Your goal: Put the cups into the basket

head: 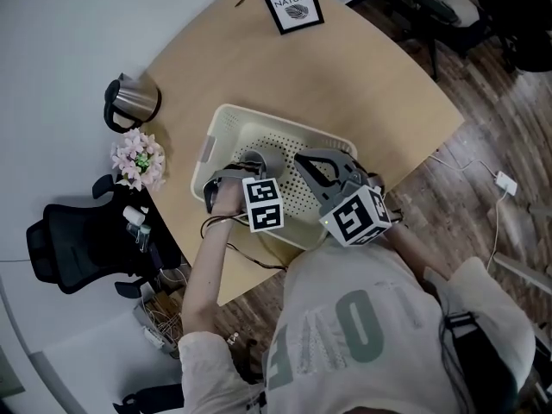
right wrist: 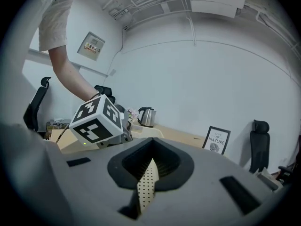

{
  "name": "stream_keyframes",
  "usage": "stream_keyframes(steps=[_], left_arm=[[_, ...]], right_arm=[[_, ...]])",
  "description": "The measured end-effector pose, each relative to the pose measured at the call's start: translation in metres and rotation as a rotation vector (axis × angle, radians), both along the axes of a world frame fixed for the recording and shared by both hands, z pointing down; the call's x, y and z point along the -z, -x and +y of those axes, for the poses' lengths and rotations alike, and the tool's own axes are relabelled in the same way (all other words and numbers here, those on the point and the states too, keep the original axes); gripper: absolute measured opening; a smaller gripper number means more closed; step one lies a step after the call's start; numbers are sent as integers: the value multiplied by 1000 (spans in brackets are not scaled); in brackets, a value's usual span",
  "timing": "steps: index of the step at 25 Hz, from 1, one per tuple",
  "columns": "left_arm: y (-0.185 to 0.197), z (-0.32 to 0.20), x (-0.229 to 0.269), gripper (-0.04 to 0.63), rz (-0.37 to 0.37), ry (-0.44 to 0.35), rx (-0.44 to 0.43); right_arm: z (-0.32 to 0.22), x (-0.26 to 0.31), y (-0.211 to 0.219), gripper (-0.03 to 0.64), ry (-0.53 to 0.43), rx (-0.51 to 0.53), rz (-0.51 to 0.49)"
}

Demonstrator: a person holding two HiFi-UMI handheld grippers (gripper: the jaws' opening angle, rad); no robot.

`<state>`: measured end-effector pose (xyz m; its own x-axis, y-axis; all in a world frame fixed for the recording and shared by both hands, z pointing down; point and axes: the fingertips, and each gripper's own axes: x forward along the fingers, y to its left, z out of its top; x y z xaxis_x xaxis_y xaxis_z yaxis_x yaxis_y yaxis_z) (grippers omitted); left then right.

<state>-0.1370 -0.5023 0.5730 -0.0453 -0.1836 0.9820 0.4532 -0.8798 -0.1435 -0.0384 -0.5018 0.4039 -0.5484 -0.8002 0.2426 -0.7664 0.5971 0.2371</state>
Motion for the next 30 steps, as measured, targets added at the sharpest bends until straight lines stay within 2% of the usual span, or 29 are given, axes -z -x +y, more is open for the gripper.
stream_keyframes(steps=[3, 9, 15, 24, 27, 30], left_arm=[[9, 7, -11, 54, -80, 57, -37], [22, 15, -20, 54, -188, 106, -58], [28, 18, -30, 55, -232, 96, -67], [15, 12, -10, 69, -177, 39, -69], [8, 15, 6, 72, -123, 21, -49], [3, 15, 34, 72, -38, -20, -20]], right_arm=[[0, -2, -1, -2, 8, -13, -11], [-2, -1, -8, -2, 18, -38, -37], [-1, -2, -2, -2, 34, -21, -57], [5, 2, 2, -2, 28, 7, -64], [5, 4, 3, -2, 25, 14, -63], [6, 5, 6, -2, 23, 26, -57]])
